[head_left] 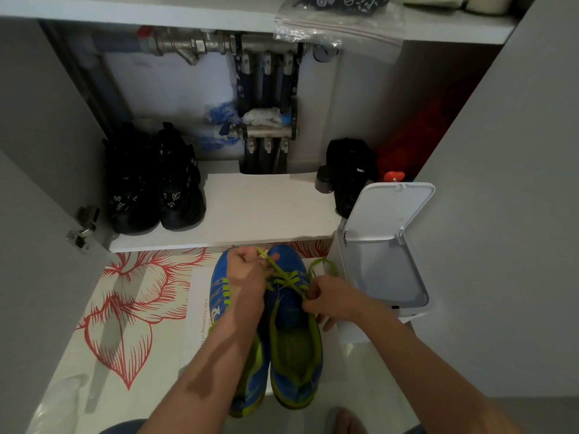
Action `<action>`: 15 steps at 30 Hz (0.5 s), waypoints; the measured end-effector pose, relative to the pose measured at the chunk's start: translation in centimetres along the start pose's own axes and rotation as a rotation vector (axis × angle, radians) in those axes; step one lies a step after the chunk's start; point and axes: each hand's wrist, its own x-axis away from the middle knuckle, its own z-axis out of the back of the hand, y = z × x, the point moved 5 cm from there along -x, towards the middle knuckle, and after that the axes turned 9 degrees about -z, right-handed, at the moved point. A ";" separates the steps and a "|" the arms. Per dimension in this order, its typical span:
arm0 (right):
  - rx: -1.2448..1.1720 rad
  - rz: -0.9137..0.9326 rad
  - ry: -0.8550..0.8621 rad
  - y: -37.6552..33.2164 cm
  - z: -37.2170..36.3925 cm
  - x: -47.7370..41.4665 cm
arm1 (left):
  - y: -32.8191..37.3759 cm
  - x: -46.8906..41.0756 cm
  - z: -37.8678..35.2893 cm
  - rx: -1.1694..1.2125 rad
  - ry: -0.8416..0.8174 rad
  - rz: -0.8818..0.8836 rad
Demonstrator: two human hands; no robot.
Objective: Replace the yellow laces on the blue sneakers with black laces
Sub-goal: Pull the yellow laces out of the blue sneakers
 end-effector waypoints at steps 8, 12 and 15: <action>0.000 -0.004 -0.007 -0.1 -0.1 0.0 | -2.1 0.6 -1.8 -0.876 -0.501 -0.274; 0.000 -0.004 -0.009 -0.1 -0.1 -0.1 | -4.1 1.1 -2.8 -1.134 -0.718 -0.371; -0.001 -0.015 -0.015 -0.1 -0.1 -0.1 | -3.4 0.3 -2.3 -1.264 -0.597 -0.447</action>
